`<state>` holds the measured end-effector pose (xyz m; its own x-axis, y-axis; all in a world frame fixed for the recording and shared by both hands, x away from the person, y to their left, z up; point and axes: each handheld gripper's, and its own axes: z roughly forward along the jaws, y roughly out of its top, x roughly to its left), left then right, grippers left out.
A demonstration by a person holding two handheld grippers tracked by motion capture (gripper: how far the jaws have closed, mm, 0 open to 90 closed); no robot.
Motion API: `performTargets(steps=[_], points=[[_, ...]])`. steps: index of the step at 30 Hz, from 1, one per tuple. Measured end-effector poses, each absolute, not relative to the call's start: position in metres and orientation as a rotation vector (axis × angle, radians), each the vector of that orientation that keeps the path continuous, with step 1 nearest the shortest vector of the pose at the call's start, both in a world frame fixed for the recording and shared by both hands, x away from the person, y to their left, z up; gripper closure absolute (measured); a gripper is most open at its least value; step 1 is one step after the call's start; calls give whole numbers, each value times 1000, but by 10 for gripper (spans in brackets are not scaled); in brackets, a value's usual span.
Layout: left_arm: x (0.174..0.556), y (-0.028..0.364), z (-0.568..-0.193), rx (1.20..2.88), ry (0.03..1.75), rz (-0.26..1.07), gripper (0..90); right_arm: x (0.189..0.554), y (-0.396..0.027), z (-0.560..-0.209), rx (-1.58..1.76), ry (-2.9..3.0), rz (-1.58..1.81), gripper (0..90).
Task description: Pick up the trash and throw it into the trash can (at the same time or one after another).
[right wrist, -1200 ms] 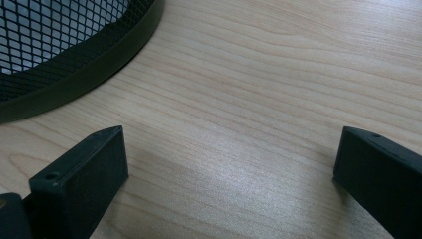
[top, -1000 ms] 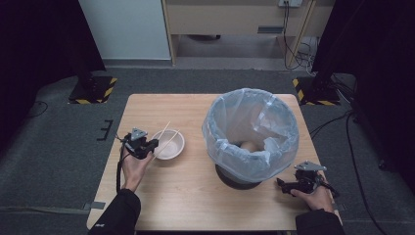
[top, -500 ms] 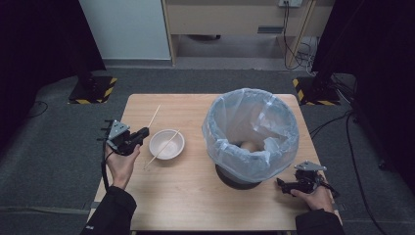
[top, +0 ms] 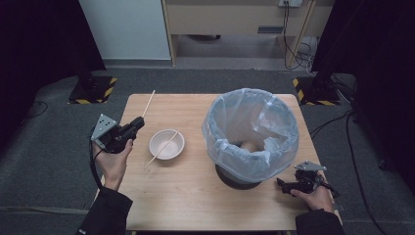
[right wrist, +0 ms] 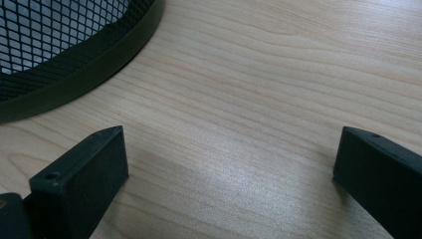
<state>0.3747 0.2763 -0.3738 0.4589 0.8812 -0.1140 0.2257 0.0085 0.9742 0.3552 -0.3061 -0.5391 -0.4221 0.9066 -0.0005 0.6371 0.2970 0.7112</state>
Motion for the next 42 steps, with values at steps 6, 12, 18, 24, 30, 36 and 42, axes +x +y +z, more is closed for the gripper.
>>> performTargets(steps=[6,12,18,24,30,36,42], points=[[366,271,-359,1478,958,682,853,355,-306,-539,1386,2165,906,10],[356,265,-344,1446,898,694,853,355,-306,-539,1386,2165,906,10],[348,262,-331,1407,853,675,853,355,-306,-539,1386,2165,906,10],[344,261,-320,1378,831,663,853,355,-306,-539,1386,2165,906,10],[342,257,-309,1351,808,660,853,355,-306,-539,1386,2165,906,10],[343,242,-296,1352,764,658,853,355,-306,-539,1386,2166,906,10],[346,222,-284,1354,717,647,853,355,-306,-539,1386,2166,906,10]])
